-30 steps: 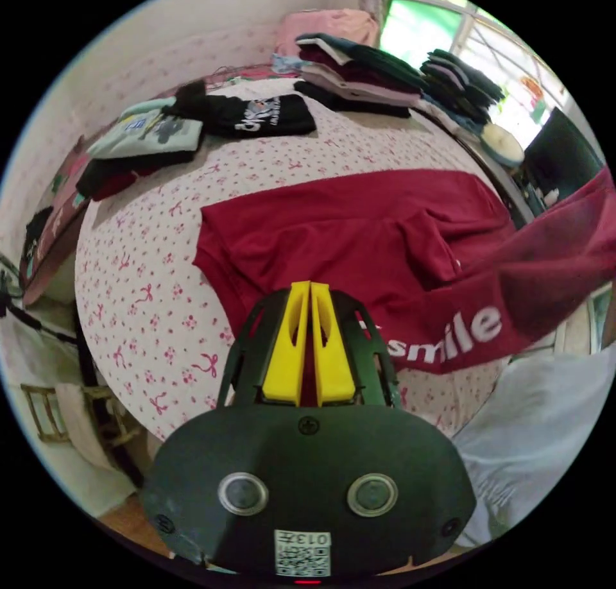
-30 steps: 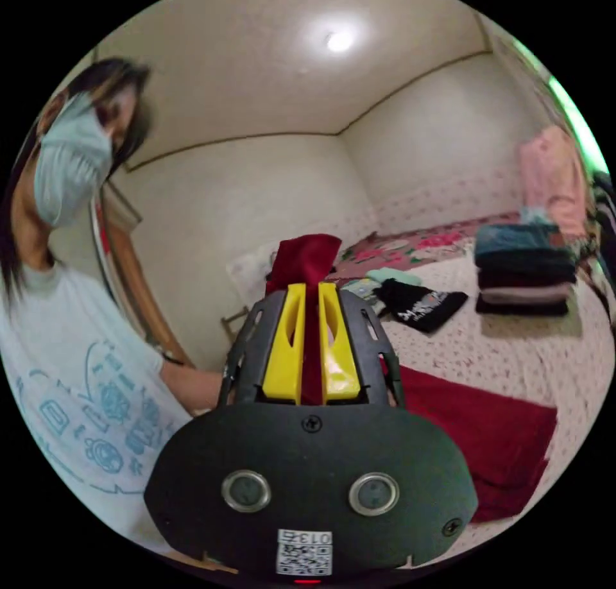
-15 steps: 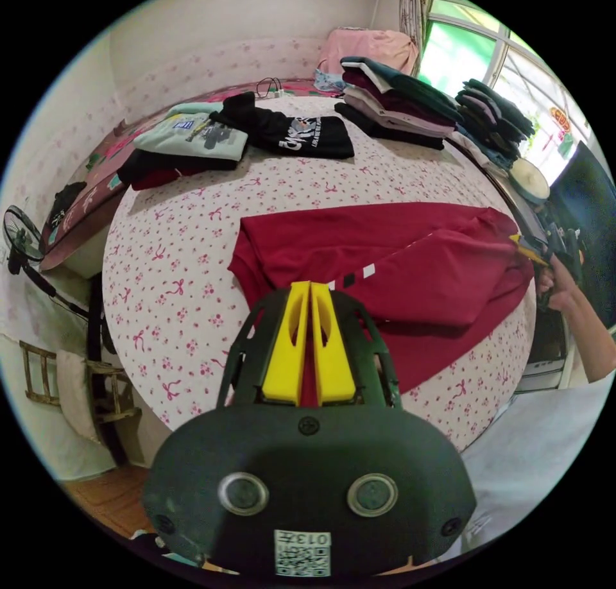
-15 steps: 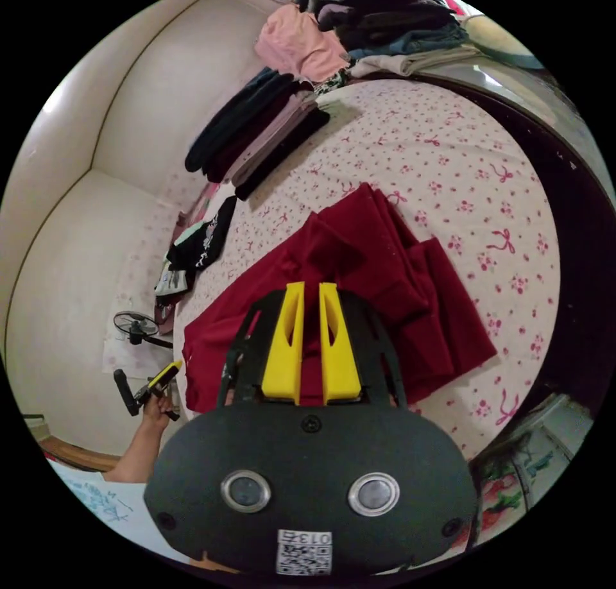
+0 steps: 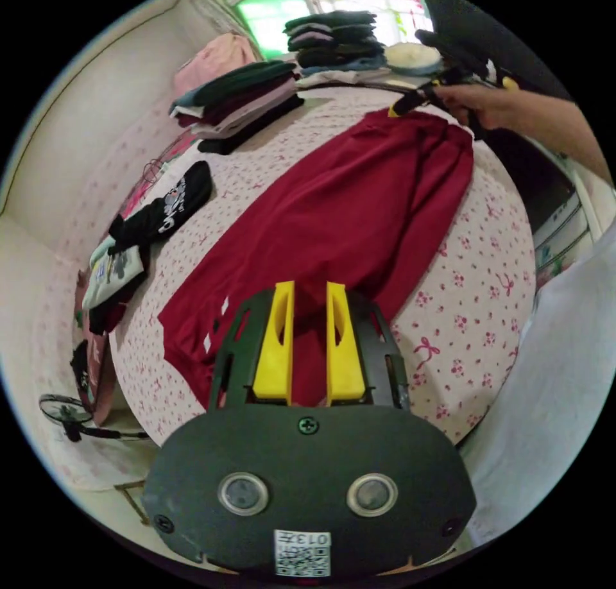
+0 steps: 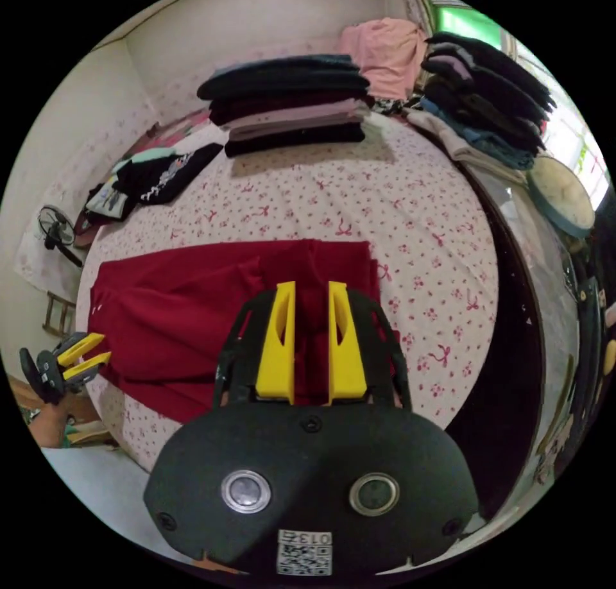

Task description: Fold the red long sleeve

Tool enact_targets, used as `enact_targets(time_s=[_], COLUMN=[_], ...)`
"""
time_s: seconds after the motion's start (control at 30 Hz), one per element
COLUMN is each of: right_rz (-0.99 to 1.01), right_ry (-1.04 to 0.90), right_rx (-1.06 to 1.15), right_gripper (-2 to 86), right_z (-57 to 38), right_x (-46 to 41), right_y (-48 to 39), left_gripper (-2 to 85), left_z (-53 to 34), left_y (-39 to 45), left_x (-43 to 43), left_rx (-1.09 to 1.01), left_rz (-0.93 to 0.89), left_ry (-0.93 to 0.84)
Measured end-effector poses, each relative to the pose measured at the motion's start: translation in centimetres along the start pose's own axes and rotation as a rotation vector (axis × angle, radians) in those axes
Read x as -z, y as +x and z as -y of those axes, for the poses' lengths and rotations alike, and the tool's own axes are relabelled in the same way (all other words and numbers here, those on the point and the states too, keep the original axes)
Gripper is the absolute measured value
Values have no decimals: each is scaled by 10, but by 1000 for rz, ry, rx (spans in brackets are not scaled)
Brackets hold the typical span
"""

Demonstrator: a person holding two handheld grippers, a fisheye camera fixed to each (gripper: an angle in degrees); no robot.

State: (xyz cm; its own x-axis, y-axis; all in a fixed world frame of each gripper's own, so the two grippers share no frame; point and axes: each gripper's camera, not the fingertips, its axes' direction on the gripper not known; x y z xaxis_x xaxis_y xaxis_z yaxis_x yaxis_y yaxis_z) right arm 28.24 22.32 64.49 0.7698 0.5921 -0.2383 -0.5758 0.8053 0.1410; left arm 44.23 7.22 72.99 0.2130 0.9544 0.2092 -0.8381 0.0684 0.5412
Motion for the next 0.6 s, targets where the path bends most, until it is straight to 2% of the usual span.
enact_targets(time_s=[0.07, 0.1, 0.27, 0.33, 0.37, 0.43, 0.5, 0.6], right_rz=[34, 34, 53, 42, 42, 60, 80, -6], right_ry=[-115, -118, 64, 45, -37, -98, -63, 120], right_rx=[28, 29, 4, -34, -32, -10, -34, -67], right_gripper=[43, 39, 25, 25, 25, 24, 21, 14], right_z=[7, 8, 3, -2, -5, -10, -11, -17], right_x=[-17, -16, 28, 19, 0, -17, -5, 34], right_y=[-5, -6, -5, 3, 6, 6, 8, 3], left_gripper=[20, 10, -2, -3, -3, -3, -3, -3], left_z=[8, 11, 14, 16, 16, 18, 18, 12], left_y=[10, 14, 20, 21, 21, 19, 12, -6], left_x=[-16, -25, -24, -28, -31, -35, -29, -11], left_rx=[-48, -88, -180, -198, -201, -178, -120, 12], left_rz=[19, 4, 24, 9, 0, -21, -52, -123], left_ry=[-72, -121, -108, -111, -122, -126, -105, -9])
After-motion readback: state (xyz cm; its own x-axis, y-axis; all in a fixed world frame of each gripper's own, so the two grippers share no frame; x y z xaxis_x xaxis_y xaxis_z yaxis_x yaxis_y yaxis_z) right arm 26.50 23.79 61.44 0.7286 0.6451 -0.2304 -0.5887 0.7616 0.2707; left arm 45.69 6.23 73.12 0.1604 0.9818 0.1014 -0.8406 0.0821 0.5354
